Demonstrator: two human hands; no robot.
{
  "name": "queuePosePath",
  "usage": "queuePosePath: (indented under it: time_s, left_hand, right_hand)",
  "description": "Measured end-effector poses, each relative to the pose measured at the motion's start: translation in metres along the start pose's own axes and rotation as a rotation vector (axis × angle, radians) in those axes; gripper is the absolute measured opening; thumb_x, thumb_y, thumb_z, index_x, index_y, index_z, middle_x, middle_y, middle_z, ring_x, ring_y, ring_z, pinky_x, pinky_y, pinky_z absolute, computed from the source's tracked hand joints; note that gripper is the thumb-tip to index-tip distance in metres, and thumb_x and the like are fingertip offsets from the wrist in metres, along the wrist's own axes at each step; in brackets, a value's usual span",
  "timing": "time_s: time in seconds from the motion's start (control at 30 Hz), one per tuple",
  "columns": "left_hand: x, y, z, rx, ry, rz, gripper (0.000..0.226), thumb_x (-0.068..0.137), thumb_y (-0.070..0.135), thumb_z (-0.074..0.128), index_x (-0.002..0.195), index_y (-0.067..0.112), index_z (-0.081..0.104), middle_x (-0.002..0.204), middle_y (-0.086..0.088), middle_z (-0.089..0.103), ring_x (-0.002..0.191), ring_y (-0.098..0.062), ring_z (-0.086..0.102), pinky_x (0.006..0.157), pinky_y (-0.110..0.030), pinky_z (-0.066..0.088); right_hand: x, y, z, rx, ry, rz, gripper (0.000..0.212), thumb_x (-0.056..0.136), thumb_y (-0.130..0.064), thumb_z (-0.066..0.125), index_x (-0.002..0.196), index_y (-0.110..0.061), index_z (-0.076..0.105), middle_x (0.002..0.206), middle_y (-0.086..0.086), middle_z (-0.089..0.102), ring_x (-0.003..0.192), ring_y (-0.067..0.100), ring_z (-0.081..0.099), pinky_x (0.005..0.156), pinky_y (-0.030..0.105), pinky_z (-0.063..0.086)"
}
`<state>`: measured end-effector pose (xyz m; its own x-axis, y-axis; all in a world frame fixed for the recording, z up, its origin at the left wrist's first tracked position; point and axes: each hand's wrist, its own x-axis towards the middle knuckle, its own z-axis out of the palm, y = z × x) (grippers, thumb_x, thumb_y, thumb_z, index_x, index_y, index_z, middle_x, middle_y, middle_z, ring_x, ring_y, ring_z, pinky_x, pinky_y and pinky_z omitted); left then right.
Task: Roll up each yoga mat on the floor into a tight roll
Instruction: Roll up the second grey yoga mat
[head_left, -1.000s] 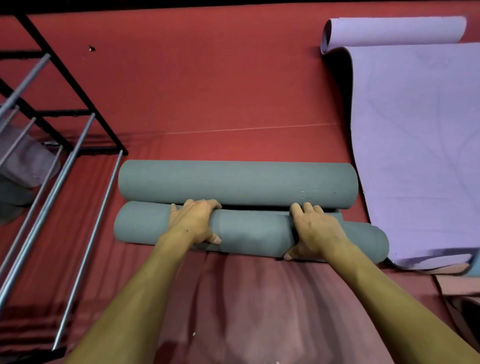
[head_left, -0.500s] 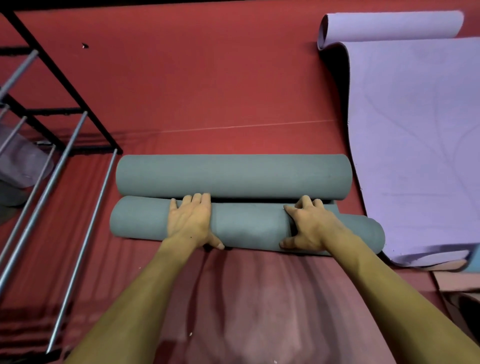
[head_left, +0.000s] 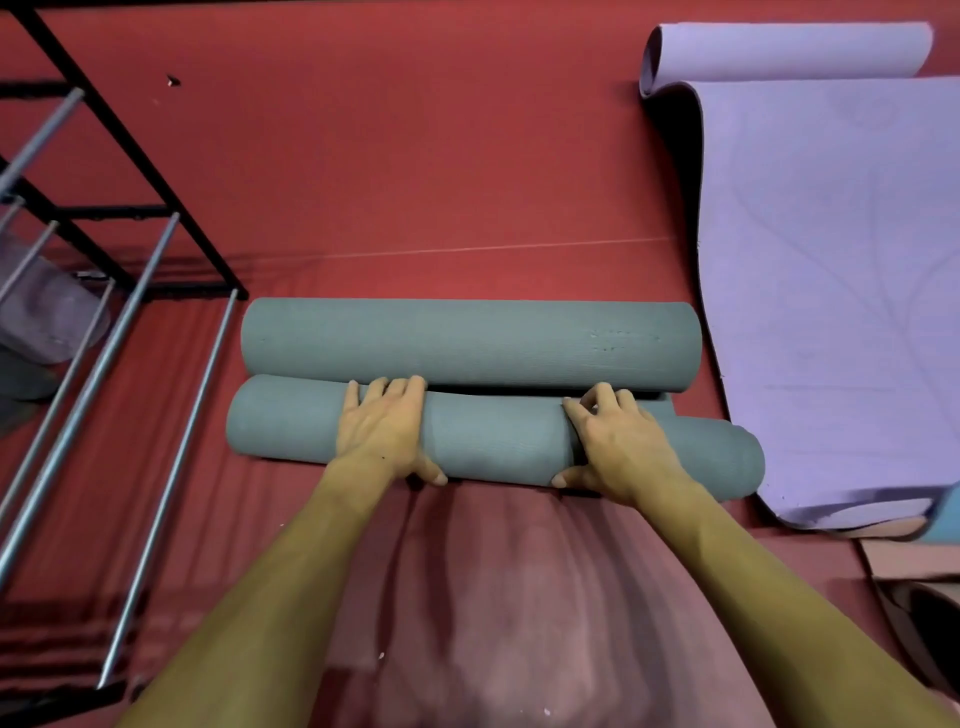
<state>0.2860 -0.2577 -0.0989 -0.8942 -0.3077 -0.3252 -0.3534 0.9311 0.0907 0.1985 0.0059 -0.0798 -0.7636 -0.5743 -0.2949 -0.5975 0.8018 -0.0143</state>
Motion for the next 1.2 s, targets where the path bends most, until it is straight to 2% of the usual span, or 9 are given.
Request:
queuePosePath:
  time_s: [0.2,0.3,0.4,0.63,0.77,0.83,0.9,1.1,1.2]
  left_hand:
    - [-0.004,-0.003,0.006,0.077,0.061,0.038,0.124,0.036,0.077,0.088,0.144,0.039,0.041,0.140,0.017,0.053,0.135,-0.017,0.042,0.123,-0.049,0.021]
    - [-0.003,-0.004,-0.003,0.113,0.047,0.046,0.109,0.032,0.081,0.083,0.129,0.043,0.051,0.126,0.019,0.062,0.121,-0.015,0.051,0.105,-0.045,0.034]
    - [-0.006,0.001,-0.014,0.163,-0.093,0.071,0.096,0.030,0.083,0.080,0.113,0.040,0.058,0.105,0.017,0.068,0.107,-0.018,0.058,0.084,-0.043,0.033]
    - [-0.013,0.010,-0.019,0.073,-0.240,0.016,0.100,0.030,0.076,0.091,0.120,0.043,0.060,0.109,0.017,0.070,0.114,-0.017,0.063,0.096,-0.047,0.038]
    - [-0.015,0.012,-0.011,0.080,-0.258,0.026,0.131,0.038,0.070,0.094,0.153,0.051,0.034,0.165,0.004,0.031,0.154,-0.029,0.024,0.120,-0.060,0.026]
    - [-0.015,0.009,-0.010,0.045,-0.276,0.016,0.141,0.042,0.066,0.096,0.160,0.050,0.020,0.175,-0.001,-0.003,0.160,-0.034,-0.002,0.125,-0.062,0.014]
    - [-0.014,0.007,-0.009,0.022,-0.286,0.011,0.147,0.041,0.066,0.096,0.162,0.048,0.014,0.173,-0.003,-0.017,0.160,-0.034,-0.011,0.126,-0.063,0.007]
    - [-0.016,0.008,-0.004,-0.068,-0.243,0.023,0.128,0.035,0.061,0.098,0.139,0.037,0.029,0.169,-0.004,0.017,0.160,-0.034,-0.002,0.121,-0.071,0.010]
    - [-0.013,0.006,-0.007,-0.044,-0.258,0.015,0.127,0.040,0.063,0.097,0.149,0.041,0.034,0.173,-0.012,0.001,0.158,-0.035,-0.016,0.123,-0.069,0.001]
  right_hand:
    - [0.000,-0.018,0.013,-0.100,-0.051,0.023,0.132,0.057,-0.071,0.087,0.158,-0.016,0.023,0.146,0.008,0.038,0.133,0.035,0.042,0.116,0.064,0.028]
    - [-0.002,-0.017,0.017,-0.134,0.011,0.047,0.119,0.058,-0.061,0.091,0.152,-0.021,0.030,0.139,0.007,0.046,0.124,0.033,0.049,0.106,0.057,0.039]
    - [-0.003,-0.004,0.005,-0.027,-0.117,-0.015,0.111,0.055,-0.066,0.086,0.146,-0.030,0.032,0.133,0.002,0.050,0.121,0.032,0.050,0.100,0.051,0.045]
    - [-0.002,-0.003,0.000,0.046,-0.235,-0.024,0.119,0.042,-0.068,0.091,0.143,-0.034,0.037,0.138,0.001,0.047,0.126,0.032,0.047,0.108,0.052,0.042]
    - [-0.002,0.001,-0.006,0.084,-0.246,-0.019,0.115,0.046,-0.064,0.092,0.147,-0.035,0.045,0.135,0.006,0.031,0.119,0.029,0.034,0.107,0.046,0.044]
    - [-0.001,0.000,-0.011,0.087,-0.269,-0.053,0.117,0.052,-0.061,0.092,0.153,-0.032,0.039,0.133,0.006,0.035,0.120,0.029,0.036,0.102,0.046,0.049]
    - [0.002,-0.003,-0.011,0.079,-0.291,-0.049,0.130,0.054,-0.059,0.093,0.160,-0.027,0.025,0.138,0.007,0.038,0.128,0.031,0.039,0.103,0.047,0.049]
    - [0.000,-0.014,0.003,0.065,-0.195,-0.030,0.108,0.044,-0.060,0.095,0.130,-0.023,0.042,0.125,0.005,0.044,0.116,0.031,0.046,0.100,0.048,0.047]
    - [0.000,-0.005,0.003,0.103,-0.157,-0.048,0.111,0.048,-0.063,0.091,0.143,-0.032,0.045,0.126,0.002,0.038,0.114,0.025,0.036,0.099,0.044,0.049]
